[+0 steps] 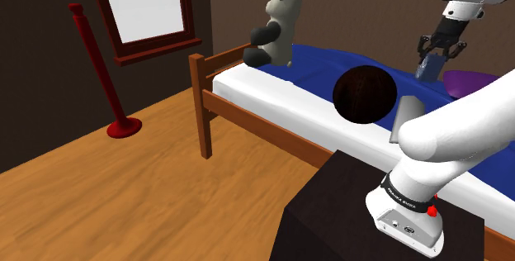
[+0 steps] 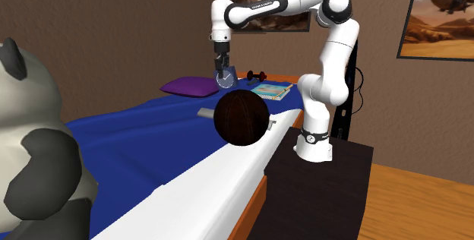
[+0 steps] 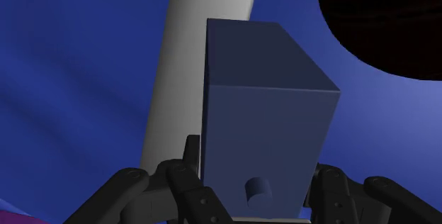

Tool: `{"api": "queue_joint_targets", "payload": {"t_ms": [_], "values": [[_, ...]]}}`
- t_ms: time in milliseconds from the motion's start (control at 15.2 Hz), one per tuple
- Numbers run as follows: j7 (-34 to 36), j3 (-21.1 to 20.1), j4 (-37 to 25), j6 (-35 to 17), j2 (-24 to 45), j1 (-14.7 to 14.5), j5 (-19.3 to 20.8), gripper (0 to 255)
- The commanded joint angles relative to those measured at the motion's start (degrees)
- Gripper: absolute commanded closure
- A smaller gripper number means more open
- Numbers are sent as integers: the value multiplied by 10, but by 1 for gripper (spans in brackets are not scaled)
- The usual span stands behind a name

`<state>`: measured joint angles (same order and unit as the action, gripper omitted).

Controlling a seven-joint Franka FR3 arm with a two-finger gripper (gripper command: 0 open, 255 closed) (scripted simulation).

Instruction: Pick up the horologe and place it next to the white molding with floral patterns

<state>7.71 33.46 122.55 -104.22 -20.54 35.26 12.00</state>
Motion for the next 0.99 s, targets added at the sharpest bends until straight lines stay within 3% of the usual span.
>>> {"api": "queue_joint_targets", "payload": {"t_ms": [0, 462, 924], "values": [[-23, 15, 5, 2, -11, 12, 11, 255], [-117, 83, -10, 6, -16, 45, 36, 255], [-225, 170, -55, 5, 15, 62, 38, 255]]}}
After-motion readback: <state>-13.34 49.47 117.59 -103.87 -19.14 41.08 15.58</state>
